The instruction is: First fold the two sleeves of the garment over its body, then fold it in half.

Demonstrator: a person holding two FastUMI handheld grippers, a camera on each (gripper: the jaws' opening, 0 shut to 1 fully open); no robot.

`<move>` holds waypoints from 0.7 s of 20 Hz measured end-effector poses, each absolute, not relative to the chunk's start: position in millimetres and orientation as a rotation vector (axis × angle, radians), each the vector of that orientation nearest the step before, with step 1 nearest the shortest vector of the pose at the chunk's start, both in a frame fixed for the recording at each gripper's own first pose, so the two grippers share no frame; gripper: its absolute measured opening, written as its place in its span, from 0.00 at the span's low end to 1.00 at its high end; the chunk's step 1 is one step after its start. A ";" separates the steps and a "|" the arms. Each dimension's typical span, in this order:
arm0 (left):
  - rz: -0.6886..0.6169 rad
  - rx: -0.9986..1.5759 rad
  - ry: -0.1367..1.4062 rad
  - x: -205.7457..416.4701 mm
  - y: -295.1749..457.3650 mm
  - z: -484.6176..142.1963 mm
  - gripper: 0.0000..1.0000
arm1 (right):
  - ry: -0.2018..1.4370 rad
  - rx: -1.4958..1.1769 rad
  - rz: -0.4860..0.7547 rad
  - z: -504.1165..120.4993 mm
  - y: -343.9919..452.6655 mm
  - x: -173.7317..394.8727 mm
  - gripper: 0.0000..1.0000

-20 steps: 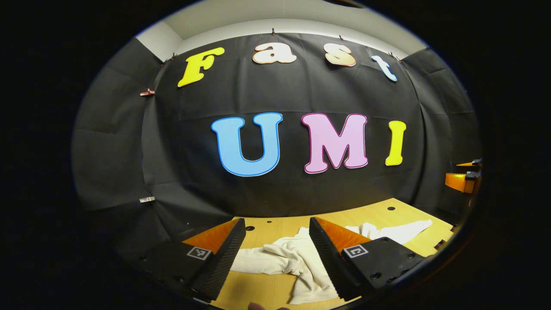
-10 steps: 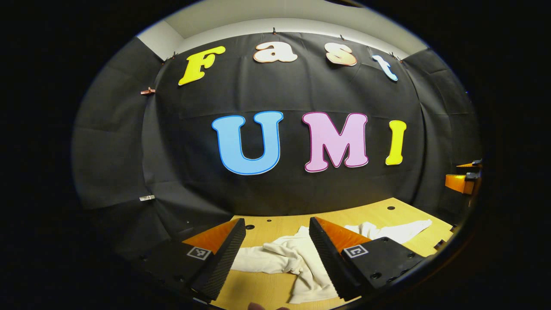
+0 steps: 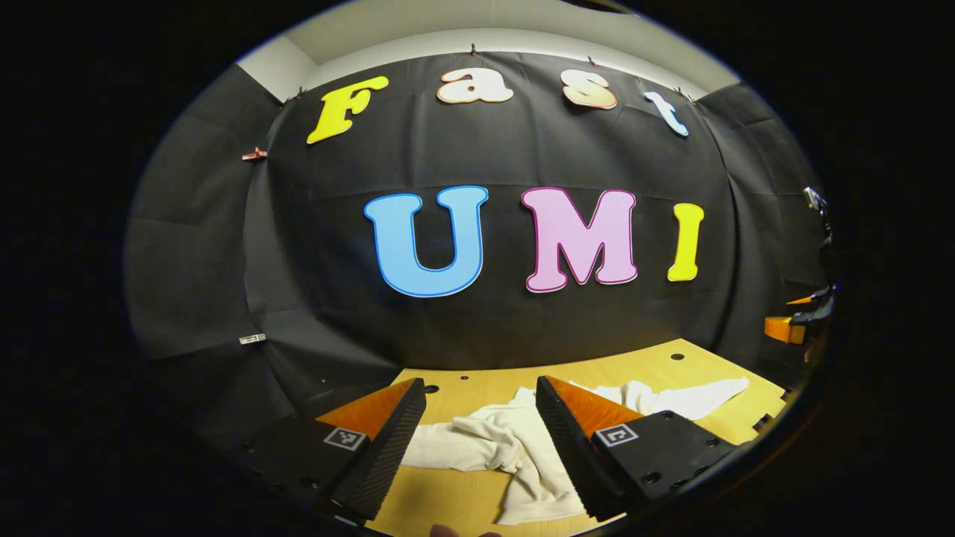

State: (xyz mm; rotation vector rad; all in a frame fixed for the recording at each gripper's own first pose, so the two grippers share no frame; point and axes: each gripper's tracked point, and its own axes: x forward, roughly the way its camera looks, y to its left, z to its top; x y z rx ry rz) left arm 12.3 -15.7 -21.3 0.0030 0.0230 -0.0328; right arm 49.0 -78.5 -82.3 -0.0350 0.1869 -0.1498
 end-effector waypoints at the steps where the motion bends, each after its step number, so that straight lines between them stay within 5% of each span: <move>1: -0.035 -0.001 0.031 11.9 -18.5 -23.0 0.98 | 0.209 -0.037 -0.163 -95.8 -91.1 56.3 0.97; 14: -0.019 0.024 0.127 5.8 -63.0 -51.8 0.95 | 0.560 0.135 -0.348 -297.2 -236.4 136.2 0.98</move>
